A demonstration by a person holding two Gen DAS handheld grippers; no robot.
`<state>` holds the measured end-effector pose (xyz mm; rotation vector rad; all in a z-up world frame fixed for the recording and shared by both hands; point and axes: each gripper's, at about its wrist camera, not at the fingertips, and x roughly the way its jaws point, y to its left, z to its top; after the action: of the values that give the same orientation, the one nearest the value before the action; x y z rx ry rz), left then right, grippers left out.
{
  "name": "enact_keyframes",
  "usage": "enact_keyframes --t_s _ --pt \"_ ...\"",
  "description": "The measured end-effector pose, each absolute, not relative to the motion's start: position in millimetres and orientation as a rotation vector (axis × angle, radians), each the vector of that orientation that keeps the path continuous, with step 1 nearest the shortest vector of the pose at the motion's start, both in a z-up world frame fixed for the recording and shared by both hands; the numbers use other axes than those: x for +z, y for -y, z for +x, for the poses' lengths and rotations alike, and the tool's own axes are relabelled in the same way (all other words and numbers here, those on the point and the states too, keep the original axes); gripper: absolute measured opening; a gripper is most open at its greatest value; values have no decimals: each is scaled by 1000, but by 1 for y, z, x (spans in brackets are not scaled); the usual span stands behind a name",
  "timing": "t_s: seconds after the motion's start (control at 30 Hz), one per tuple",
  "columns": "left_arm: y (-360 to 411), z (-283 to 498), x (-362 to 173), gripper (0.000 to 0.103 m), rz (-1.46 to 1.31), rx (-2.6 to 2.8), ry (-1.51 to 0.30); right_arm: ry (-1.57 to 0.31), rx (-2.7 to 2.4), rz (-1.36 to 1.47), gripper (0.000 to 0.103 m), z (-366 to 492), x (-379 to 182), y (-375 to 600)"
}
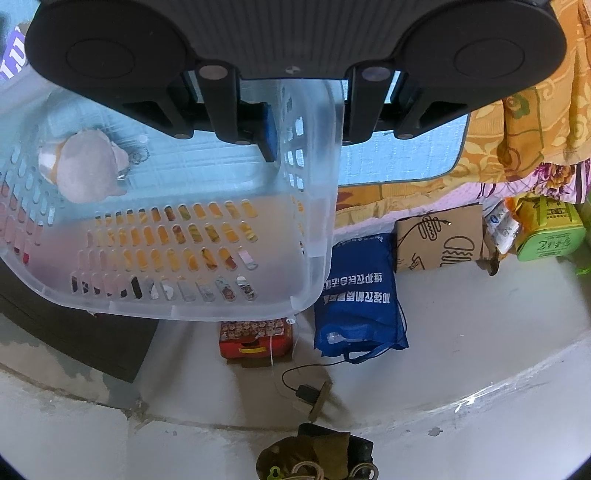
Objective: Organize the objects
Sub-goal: 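Grasp the purple Lu box with the right gripper and lift it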
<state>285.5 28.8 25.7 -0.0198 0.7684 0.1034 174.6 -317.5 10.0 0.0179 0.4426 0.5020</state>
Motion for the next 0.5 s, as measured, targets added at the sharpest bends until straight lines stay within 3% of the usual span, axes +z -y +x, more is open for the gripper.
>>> enact_keyframes --t_s 0.17,0.5 --pt "-31 285 25 24 -30 78 -763 -574 559 -66 92 190 -18 297" --pt "-31 283 24 24 -40 49 -758 -602 547 -156 67 191 -43 280"
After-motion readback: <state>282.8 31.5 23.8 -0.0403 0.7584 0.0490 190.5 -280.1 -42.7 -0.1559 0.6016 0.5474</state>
